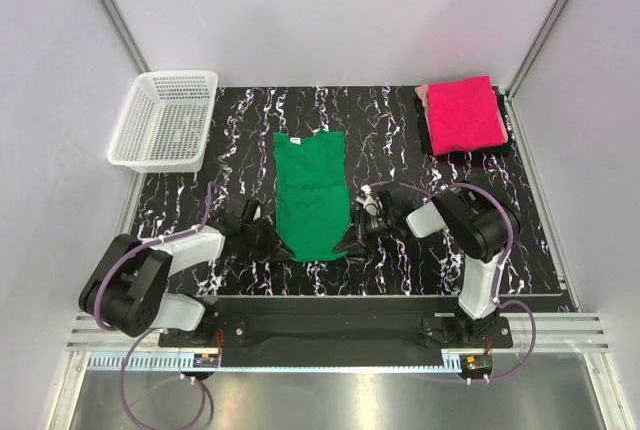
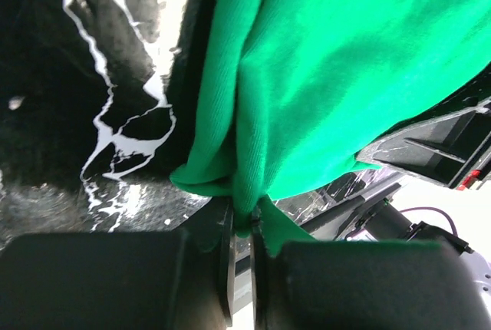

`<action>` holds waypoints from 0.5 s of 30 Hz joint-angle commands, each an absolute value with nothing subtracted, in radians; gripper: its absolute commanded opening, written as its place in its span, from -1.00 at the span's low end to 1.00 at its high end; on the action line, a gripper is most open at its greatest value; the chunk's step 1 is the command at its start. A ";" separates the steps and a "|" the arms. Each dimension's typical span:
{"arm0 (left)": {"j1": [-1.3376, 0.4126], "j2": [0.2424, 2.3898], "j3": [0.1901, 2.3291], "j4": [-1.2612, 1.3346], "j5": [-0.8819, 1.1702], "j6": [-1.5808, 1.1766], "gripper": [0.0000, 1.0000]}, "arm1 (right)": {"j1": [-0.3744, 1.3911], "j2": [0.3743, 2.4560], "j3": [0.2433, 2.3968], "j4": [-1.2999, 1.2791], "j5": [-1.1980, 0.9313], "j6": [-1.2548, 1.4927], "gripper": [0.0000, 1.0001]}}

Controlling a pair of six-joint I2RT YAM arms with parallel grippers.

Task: Fold and stack the t-shirts
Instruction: Fold the tshirt

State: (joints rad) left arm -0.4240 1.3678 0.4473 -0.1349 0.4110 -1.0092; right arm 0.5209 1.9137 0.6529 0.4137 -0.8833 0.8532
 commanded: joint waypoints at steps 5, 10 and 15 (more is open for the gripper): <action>-0.419 1.434 0.393 -0.261 0.189 -0.928 -1.00 | 0.526 1.954 0.643 0.270 -0.756 0.830 -1.00; -0.419 1.422 0.413 -0.285 0.202 -0.919 -1.00 | 0.526 1.925 0.666 0.232 -0.750 0.821 -1.00; -0.419 1.341 0.480 -0.374 0.180 -0.908 -1.00 | 0.526 1.810 0.733 0.068 -0.716 0.766 -1.00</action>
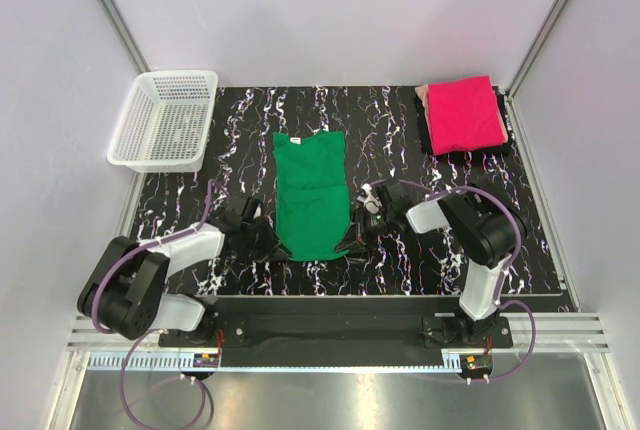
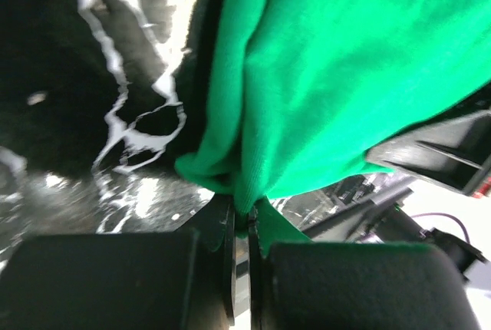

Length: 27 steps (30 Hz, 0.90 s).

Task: Fold and stack the t-shirts
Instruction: Fold the tshirt

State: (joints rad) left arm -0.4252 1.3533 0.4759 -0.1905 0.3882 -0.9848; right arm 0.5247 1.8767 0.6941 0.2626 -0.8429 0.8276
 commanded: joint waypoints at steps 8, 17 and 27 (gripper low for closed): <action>-0.417 1.249 0.621 -0.514 0.146 -0.887 -1.00 | 0.519 1.686 0.883 -0.167 -0.680 0.712 -1.00; -0.405 1.298 0.776 -0.563 0.138 -0.845 -1.00 | 0.494 1.704 1.015 -0.265 -0.692 0.672 -1.00; -0.331 1.471 1.081 -0.615 0.158 -0.770 -1.00 | 0.405 1.793 1.242 -0.388 -0.735 0.603 -1.00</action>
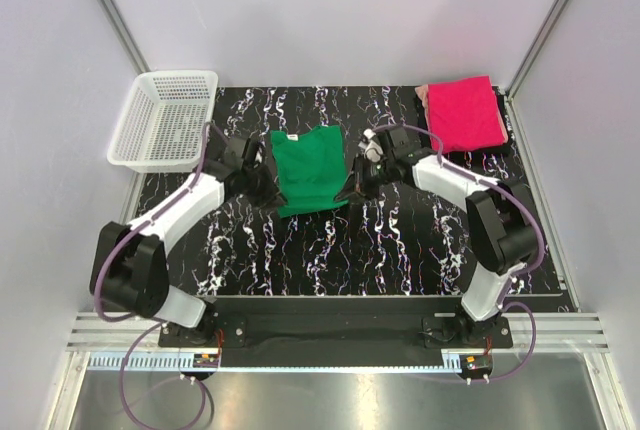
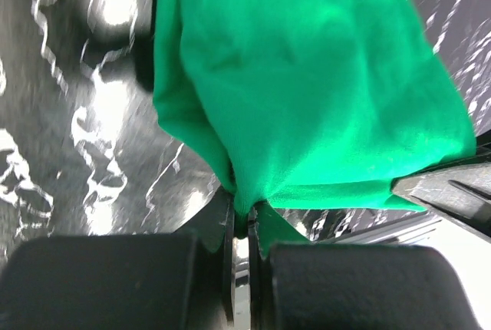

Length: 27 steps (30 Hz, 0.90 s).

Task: Fold and stack the t-shirts
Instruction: Fold the tshirt

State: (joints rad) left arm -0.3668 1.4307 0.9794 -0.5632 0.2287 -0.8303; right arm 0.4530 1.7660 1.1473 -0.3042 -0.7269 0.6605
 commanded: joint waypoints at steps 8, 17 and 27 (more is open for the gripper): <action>-0.293 1.655 1.337 -0.652 0.196 -0.735 -1.00 | 0.351 1.948 1.512 -0.494 -0.784 0.566 -1.00; -0.267 1.798 1.489 -0.667 0.222 -0.723 -1.00 | 0.321 2.175 1.871 -0.679 -0.824 0.500 -1.00; -0.244 1.942 1.634 -0.673 0.258 -0.741 -1.00 | 0.290 2.384 2.160 -0.785 -0.868 0.503 -1.00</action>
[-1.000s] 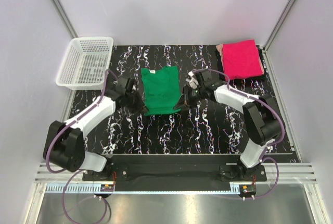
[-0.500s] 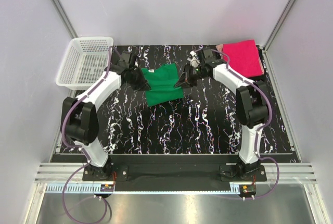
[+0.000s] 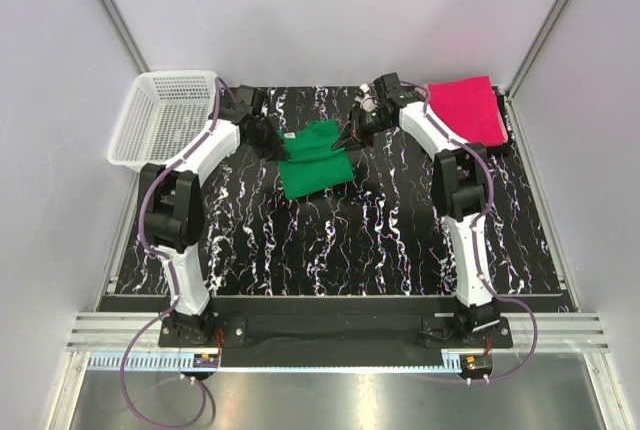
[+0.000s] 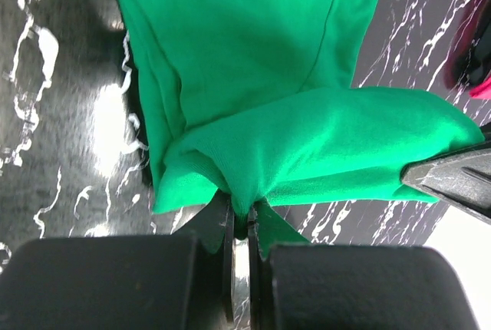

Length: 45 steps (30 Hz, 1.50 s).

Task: Fold and stack the t-shirts
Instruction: Fold the tshirt

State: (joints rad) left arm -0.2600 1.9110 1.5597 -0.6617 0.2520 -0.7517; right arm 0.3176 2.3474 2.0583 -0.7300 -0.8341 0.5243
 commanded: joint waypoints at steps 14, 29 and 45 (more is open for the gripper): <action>-0.232 2.052 1.736 -0.680 0.242 -0.758 -1.00 | 0.285 2.637 2.549 -0.793 -0.953 0.623 -1.00; -0.224 2.134 1.854 -0.669 0.258 -0.773 -1.00 | 0.282 2.715 2.615 -0.565 -0.995 0.781 -1.00; -0.203 2.178 1.907 -0.667 0.210 -0.775 -1.00 | 0.270 2.852 2.691 -0.218 -1.055 1.049 -1.00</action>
State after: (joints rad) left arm -0.2161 2.1807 1.8530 -0.6788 0.2459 -0.7765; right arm 0.2855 2.8376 2.6331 -0.3737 -1.0271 0.9554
